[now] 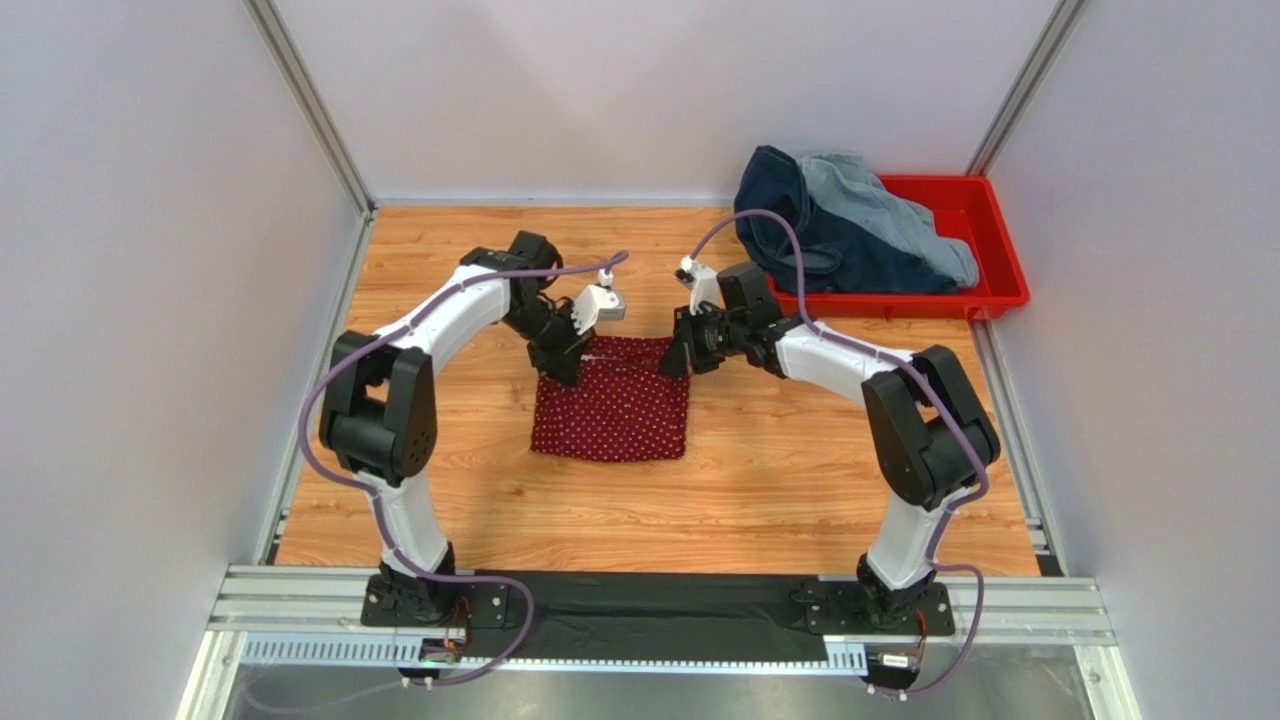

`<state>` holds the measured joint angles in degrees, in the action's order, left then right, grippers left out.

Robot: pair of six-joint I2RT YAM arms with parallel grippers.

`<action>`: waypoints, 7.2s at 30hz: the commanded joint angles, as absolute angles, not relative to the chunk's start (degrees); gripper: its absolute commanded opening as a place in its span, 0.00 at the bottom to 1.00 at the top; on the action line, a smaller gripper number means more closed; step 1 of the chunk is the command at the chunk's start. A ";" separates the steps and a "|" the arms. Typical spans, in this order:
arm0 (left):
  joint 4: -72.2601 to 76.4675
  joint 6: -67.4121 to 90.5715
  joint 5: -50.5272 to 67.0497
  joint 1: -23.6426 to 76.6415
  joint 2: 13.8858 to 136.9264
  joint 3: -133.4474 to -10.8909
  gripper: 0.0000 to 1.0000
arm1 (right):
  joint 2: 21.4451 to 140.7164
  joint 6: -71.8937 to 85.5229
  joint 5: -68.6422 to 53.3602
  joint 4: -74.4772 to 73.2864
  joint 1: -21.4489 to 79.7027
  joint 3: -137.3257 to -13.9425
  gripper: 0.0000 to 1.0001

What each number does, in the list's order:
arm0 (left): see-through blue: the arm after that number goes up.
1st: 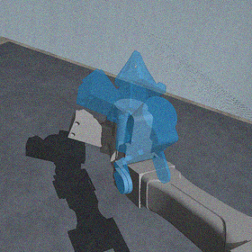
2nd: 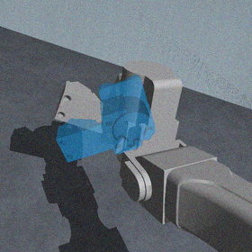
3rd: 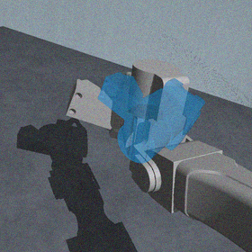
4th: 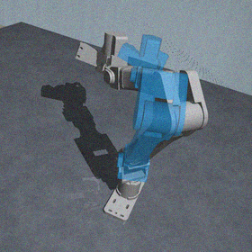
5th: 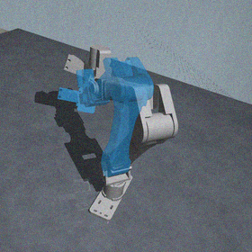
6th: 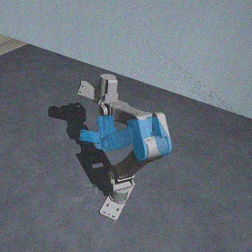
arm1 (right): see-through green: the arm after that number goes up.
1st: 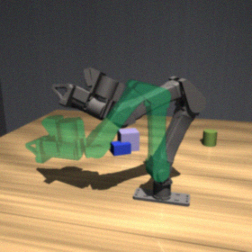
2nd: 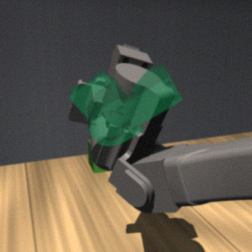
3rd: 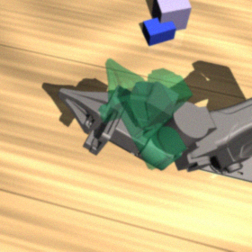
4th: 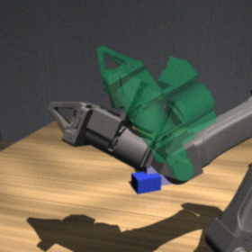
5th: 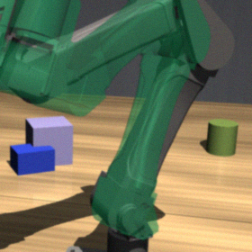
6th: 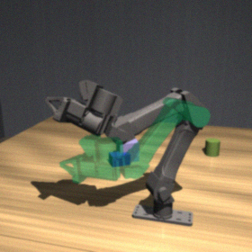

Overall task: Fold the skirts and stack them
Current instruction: Fold the skirt at the center of the board, then smooth out the skirt at the center of the board, then move the skirt to the corner of the board.

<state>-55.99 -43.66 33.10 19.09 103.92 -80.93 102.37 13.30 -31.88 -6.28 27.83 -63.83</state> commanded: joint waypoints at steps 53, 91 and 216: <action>-40.25 -26.81 15.12 14.85 119.88 -87.54 0.54 | 120.39 29.79 -12.06 4.32 22.76 -83.65 0.00; -35.33 -29.35 22.32 21.27 107.84 -71.46 0.71 | 108.81 5.45 -12.74 -19.25 26.54 -71.19 0.38; -38.49 -7.21 32.68 11.60 111.71 -75.50 0.05 | 91.67 8.97 1.91 -24.79 28.48 -68.47 0.43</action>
